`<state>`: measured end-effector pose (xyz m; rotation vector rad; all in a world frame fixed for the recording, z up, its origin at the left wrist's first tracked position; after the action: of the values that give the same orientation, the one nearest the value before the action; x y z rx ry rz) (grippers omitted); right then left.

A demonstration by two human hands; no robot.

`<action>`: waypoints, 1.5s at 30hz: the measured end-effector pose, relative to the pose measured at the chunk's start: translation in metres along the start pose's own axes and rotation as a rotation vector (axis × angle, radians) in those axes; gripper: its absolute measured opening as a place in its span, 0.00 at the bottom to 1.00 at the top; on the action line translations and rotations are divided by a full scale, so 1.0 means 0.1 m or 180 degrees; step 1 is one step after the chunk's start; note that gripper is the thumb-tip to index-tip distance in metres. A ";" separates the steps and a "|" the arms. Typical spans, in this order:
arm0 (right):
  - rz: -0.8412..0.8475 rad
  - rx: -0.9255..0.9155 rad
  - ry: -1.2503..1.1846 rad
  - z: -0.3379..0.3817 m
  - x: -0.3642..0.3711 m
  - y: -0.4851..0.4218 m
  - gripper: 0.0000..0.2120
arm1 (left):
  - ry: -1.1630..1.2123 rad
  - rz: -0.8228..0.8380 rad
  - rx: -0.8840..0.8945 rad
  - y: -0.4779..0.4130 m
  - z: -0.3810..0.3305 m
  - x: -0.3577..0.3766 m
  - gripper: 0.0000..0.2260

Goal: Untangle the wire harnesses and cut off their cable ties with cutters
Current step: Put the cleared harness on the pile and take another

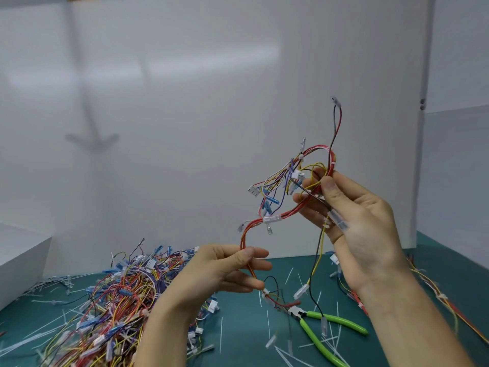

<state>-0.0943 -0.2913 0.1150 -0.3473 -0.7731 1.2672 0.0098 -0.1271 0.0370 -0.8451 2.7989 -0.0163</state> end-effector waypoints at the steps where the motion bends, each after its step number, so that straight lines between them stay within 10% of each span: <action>1: -0.0013 0.0000 0.0040 0.01 0.00 0.00 0.10 | -0.0177 -0.0012 -0.0116 -0.01 0.02 0.00 0.14; 9: -0.0193 0.0008 0.0555 0.00 -0.07 0.02 0.10 | -0.1589 -0.0022 -0.0625 -0.04 0.09 -0.06 0.18; 17: 0.0051 0.0233 0.0907 -0.10 0.03 0.02 0.12 | -0.2384 -0.2583 0.0993 0.38 -0.80 -0.13 0.08; 24: 0.0742 0.0426 0.1181 -0.18 0.23 0.02 0.11 | -0.0181 -0.1450 0.1036 0.16 -0.74 0.12 0.20; 30: 0.1445 0.0630 0.2266 -0.29 0.41 0.09 0.08 | 0.0644 -0.1530 0.1234 0.19 -0.68 0.08 0.10; 45: 0.1125 0.0567 0.3624 -0.23 0.51 0.15 0.13 | 0.0091 -0.1390 0.1714 0.21 -0.81 0.14 0.06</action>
<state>-0.0844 -0.2346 0.1057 -0.9675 0.3852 1.1983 -0.0306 -0.1213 0.1114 -1.2690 2.3767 -0.8084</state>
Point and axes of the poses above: each hand's wrist, its own y-axis away from the middle knuckle, its own x-axis out of the palm, z = x × y, the point moved 8 cm from there along -y, towards the middle knuckle, and after that the axes turned 14 degrees about z, right-handed, at the moved point
